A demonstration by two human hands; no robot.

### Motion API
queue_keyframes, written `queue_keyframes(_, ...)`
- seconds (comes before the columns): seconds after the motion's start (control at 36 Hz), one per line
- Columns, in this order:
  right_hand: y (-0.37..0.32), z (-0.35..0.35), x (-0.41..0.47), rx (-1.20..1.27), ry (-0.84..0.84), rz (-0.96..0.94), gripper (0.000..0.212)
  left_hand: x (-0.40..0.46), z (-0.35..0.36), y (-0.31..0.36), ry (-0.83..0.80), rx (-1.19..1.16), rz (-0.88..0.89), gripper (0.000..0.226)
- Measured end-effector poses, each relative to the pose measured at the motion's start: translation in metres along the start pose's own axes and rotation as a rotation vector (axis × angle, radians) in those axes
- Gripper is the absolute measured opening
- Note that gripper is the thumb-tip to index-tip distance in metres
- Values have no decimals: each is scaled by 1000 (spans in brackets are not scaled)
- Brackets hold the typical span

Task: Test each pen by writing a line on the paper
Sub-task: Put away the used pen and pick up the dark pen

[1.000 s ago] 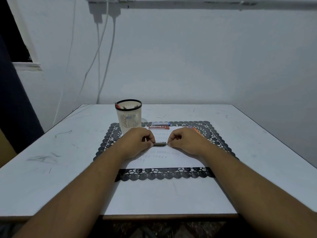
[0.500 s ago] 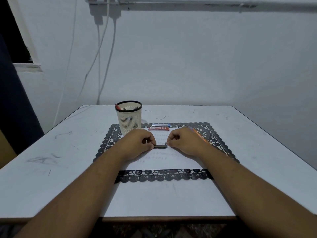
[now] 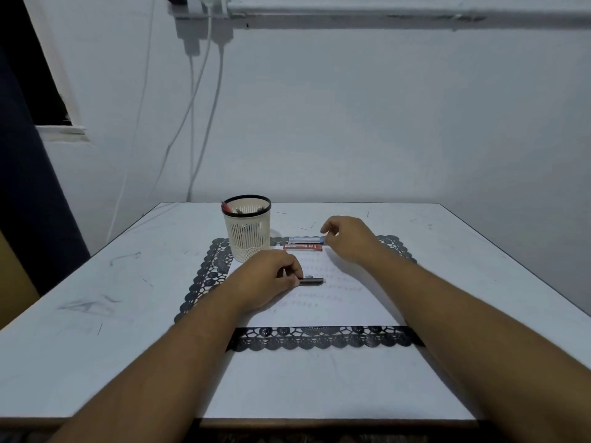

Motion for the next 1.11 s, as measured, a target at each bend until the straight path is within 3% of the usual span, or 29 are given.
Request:
queue_keyframes(0.14, 2, 13, 24, -82, -67, -1, 32, 1, -2, -1, -4, -6, -8, 6)
queue_keyframes(0.25, 0, 23, 24, -133, -67, 2, 21, -1, -5, -7, 2, -38, -46, 6)
queue_keyframes(0.64, 14, 28, 36, -157, -150, 39, 10, 1, -2, -11, 2, -53, -52, 10)
queue_keyframes(0.78, 19, 12, 34, -94, -38, 43, 7, 0, -3, -10, 3, -66, -52, 9)
queue_keyframes(0.89, 10, -16, 22, 89, 68, 24, 7, -2, -14, -5, 123, -109, -21, 9)
queue_keyframes(0.97, -10, -31, 2, 220, 109, -28, 6, -1, -31, 8, 247, 30, 114, 22)
queue_keyframes(1.11, -43, -16, -37, 356, 17, -77, 4, -3, -51, 15, 430, 128, 161, 44)
Point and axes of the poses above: each hand's wrist, its own x-axis towards the middle knuckle, its own z-axis out of the palm, y = z × x, the point moved 10 cm from there along x, towards the middle knuckle, and after that the axes turned 1 degree about z, right-handed, at the moved point
